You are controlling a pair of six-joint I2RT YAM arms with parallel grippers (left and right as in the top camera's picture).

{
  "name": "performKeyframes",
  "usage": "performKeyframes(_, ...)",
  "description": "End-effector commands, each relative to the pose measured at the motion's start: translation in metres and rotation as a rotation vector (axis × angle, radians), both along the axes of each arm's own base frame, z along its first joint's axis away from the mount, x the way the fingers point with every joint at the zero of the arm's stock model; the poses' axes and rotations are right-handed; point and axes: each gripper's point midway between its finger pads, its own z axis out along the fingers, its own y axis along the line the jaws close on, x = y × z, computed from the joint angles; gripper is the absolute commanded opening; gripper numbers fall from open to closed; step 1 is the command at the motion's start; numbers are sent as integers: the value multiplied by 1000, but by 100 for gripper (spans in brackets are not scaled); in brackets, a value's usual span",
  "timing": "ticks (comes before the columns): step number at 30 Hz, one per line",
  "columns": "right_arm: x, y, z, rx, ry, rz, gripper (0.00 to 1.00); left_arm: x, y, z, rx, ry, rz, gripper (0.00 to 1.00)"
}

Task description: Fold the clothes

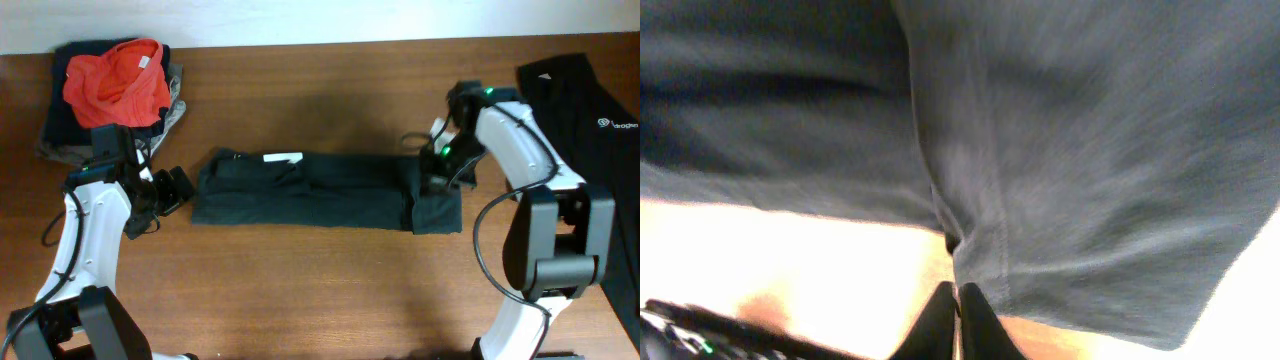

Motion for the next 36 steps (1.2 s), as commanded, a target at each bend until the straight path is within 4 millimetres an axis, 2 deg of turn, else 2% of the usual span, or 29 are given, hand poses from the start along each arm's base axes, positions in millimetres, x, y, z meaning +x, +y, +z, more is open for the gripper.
performKeyframes(1,17,-27,14,-23,-64,-45,30,-4,1,-6,-5,21,5,99)
performKeyframes(3,19,-47,12,-60,-70,-81,56,-4,1,-6,-5,21,5,99)
performKeyframes(5,17,-71,7,-104,-60,-114,70,-4,1,-6,-5,21,5,99)
performKeyframes(7,14,-86,3,-102,-62,-124,77,-4,1,-6,-5,20,5,99)
performKeyframes(12,9,-104,-12,-33,-86,-126,82,-3,1,-6,-5,18,5,99)
performKeyframes(19,16,-85,-30,205,-187,-164,87,-4,1,-6,-6,21,5,99)
performKeyframes(25,14,-70,-45,277,-238,-130,96,-5,1,-7,-6,26,5,99)
performKeyframes(36,5,-41,-66,328,-246,-83,96,-4,-4,-7,-6,26,-8,99)
